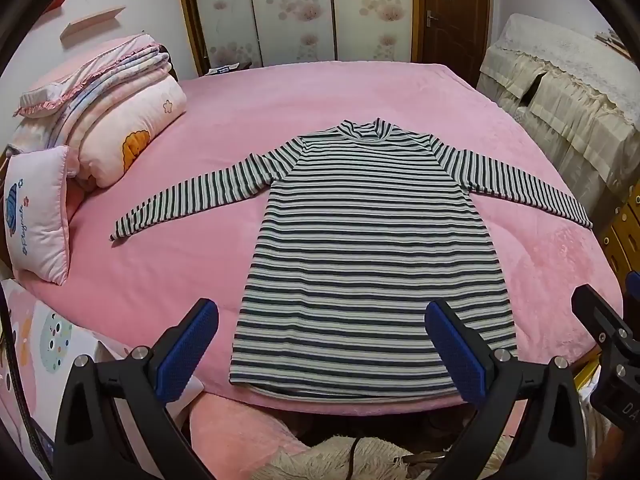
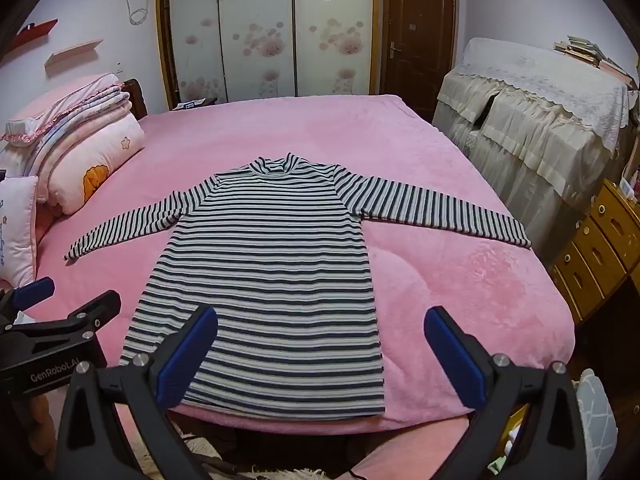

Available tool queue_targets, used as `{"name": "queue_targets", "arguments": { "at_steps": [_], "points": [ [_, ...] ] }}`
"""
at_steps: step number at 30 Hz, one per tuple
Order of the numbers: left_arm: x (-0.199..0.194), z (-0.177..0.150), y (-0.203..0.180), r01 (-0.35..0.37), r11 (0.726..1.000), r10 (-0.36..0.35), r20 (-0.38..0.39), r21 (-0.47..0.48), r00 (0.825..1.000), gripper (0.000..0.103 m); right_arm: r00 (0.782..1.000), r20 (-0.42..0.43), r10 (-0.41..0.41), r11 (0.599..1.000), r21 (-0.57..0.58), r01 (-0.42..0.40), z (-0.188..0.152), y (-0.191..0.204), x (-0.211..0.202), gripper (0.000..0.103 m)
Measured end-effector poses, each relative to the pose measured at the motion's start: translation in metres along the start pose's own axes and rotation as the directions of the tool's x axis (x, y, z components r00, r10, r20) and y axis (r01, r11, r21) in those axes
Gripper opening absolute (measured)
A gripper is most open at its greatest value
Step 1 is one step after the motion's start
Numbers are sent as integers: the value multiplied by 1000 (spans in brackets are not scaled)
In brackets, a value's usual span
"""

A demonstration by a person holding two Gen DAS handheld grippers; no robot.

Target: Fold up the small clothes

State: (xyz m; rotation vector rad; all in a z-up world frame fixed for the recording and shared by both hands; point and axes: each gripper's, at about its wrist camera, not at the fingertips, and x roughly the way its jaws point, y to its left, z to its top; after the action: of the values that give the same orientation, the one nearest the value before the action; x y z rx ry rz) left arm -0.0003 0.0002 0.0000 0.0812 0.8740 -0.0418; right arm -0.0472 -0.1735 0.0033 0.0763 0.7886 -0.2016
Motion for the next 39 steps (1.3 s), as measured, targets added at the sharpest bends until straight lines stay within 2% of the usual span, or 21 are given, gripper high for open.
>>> {"name": "queue_targets", "arguments": {
  "at_steps": [10,30,39],
  "points": [
    [9,0,6,49,999,-50,-49,-19,998,102,1000,-4,9,1000,5,-9,3,4,4,103],
    [-11,3,-8,80,997,-80,39,7,996,102,1000,0,24,1000,-17,-24,6,2,4,103],
    [-13,4,-4,98,995,-98,54,-6,994,102,1000,-5,29,999,-23,-30,9,3,5,103]
  ]
}}
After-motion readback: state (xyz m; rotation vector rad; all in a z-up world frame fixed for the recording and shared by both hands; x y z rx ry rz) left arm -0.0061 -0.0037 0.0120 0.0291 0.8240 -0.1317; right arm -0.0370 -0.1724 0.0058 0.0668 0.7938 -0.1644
